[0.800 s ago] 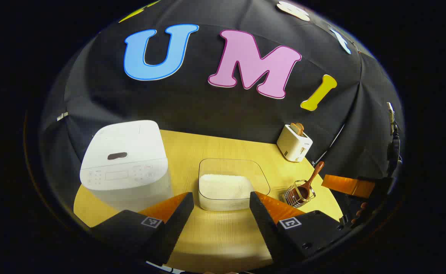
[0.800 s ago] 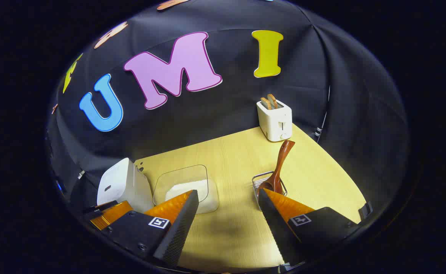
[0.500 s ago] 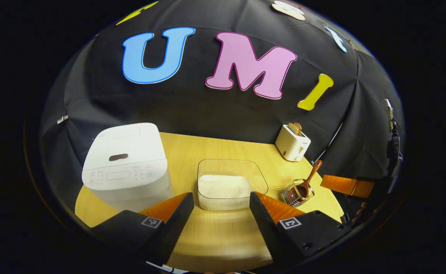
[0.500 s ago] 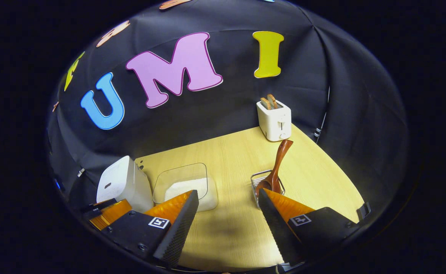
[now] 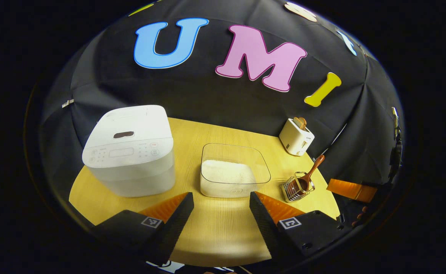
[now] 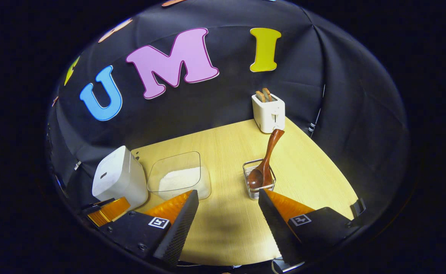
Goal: Close the left gripper, press the button to open the rice cooker; take a wooden spoon from the chopstick holder with the right hand, scoop a spoonful of rice and pour it into the rice cooker, then put the wooden spoon back into the chopstick holder.
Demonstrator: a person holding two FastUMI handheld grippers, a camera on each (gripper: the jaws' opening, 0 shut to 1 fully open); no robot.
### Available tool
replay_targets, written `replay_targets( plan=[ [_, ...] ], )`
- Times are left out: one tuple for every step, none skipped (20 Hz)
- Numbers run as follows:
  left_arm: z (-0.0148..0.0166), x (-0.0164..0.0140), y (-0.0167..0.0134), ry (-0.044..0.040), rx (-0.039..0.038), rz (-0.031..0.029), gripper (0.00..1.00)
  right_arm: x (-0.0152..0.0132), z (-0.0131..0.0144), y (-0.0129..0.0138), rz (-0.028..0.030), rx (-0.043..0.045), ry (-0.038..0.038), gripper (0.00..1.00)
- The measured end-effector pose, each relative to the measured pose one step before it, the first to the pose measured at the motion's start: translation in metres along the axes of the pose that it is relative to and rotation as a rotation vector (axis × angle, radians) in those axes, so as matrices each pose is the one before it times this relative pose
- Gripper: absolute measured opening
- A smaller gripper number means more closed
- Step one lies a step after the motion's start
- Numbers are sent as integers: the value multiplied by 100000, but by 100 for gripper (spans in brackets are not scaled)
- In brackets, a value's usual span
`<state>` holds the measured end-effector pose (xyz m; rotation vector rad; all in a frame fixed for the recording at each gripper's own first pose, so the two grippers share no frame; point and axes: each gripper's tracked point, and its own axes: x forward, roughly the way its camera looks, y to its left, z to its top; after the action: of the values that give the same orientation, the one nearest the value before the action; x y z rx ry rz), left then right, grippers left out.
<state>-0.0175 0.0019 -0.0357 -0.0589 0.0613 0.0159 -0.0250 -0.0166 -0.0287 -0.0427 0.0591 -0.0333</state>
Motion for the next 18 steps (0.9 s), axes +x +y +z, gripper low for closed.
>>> replay_targets(
  plan=[
    [149, -122, 94, -826, 596, 203, 96, -18, 7, 62, -84, -661, -12, 99],
    [348, -199, 181, -844, 699, 296, 96, 115, -121, 187, 215, -445, 186, 99],
    [393, -178, 295, -1214, 864, 395, 96, 82, 31, 234, 550, -287, 93, 99],
    [698, -151, 538, -1861, 890, 1210, 96, 7, 5, 280, 533, -450, -158, 99],
    [917, -115, 740, -2310, 990, 1327, 96, 100, 18, 271, 467, -625, 82, 99],
    [794, -112, 747, -2099, 867, 1597, 96, 146, -139, 291, 630, -517, 382, 99],
    [1057, -115, 850, -2167, 776, 1779, 95, -1, -60, 386, 876, -243, 345, 99],
    [957, -21, 833, -2225, 663, 1636, 95, 94, -8, 393, 836, -413, 248, 99],
    [1056, -33, 916, -2141, 296, 1554, 95, 11, 52, 314, 605, -971, 82, 99],
    [849, -67, 870, -1712, -159, 1479, 95, 54, 53, 283, 464, -1152, -20, 99],
    [907, 111, 937, -1204, -586, 1307, 95, 15, 138, 239, 433, -922, -210, 99],
    [638, 168, 969, -709, -874, 2009, 91, 89, 123, 283, 339, -624, -287, 99],
    [706, 92, 964, -619, -1161, 1787, 84, 27, 72, 213, 274, -212, -132, 99],
    [605, 366, 868, -517, -1017, 1745, 72, 103, -92, 231, 188, -4, 213, 99],
    [463, 290, 912, 571, -1057, 1725, 65, -3, 1, 147, 160, -54, 151, 99],
    [230, 345, 863, 781, -1177, 1248, 58, 73, -2, 112, -20, -193, -31, 99],
    [174, 364, 783, 1828, -1497, 838, 45, 53, 38, -3, -197, -176, -110, 99],
    [-140, 466, 585, 1679, -1255, -63, 33, 12, 32, -23, -378, 20, 5, 99]
  ],
)
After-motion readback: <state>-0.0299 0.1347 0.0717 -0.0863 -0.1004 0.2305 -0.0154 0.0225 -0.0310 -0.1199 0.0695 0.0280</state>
